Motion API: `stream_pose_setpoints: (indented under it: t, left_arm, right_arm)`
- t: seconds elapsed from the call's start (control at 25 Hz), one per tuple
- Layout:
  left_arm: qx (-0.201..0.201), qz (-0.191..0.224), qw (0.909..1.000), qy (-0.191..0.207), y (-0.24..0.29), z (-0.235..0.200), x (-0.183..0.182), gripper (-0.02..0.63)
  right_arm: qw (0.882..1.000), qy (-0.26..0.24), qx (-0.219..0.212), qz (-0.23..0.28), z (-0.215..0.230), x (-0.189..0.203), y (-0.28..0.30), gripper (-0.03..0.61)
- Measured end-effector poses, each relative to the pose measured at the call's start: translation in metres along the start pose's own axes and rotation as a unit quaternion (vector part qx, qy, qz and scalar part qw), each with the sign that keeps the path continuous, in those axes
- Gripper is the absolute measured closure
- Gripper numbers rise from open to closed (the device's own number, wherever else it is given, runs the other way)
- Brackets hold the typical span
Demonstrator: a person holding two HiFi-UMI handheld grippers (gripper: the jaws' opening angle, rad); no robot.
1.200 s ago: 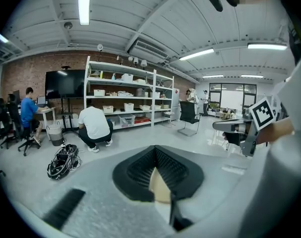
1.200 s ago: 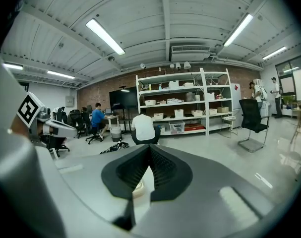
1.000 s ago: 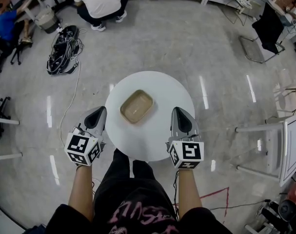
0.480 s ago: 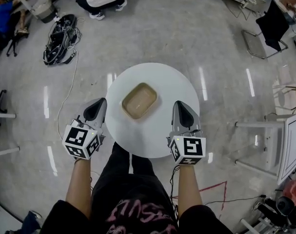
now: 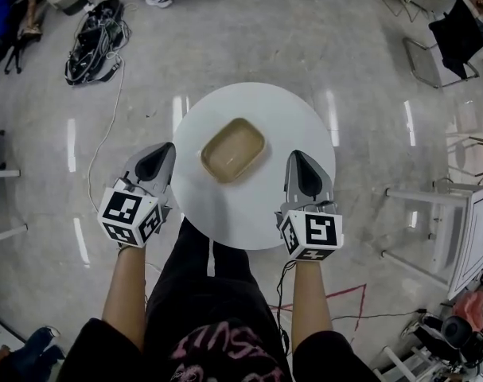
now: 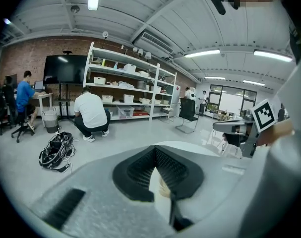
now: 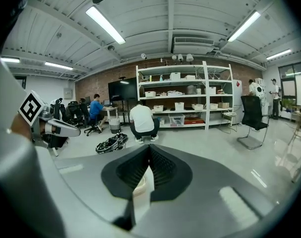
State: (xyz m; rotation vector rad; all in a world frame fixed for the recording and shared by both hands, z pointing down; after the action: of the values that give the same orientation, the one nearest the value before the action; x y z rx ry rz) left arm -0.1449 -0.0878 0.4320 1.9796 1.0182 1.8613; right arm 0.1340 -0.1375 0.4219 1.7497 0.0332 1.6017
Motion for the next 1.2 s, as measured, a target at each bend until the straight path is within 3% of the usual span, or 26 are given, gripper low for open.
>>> stream_pose_setpoints:
  t: [1.2]
  left_arm:
    - [0.034,-0.054,0.9961,-0.061,0.070,-0.035,0.071,0.611]
  right_arm:
    - [0.997,0.018,-0.013,-0.076,-0.008,0.061,0.086,0.568]
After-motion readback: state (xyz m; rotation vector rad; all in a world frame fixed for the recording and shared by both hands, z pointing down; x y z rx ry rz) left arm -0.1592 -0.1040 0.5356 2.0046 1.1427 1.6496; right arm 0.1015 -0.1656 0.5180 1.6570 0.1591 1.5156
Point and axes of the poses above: the fingertips, and each gripper's own axes: y forward along the fingers, z to its right, x out of its underside, the point moved 6 cm from there along -y, backward along the fingers, and after that the axes turned 12 degrees about -z, right-handed, at the moved point
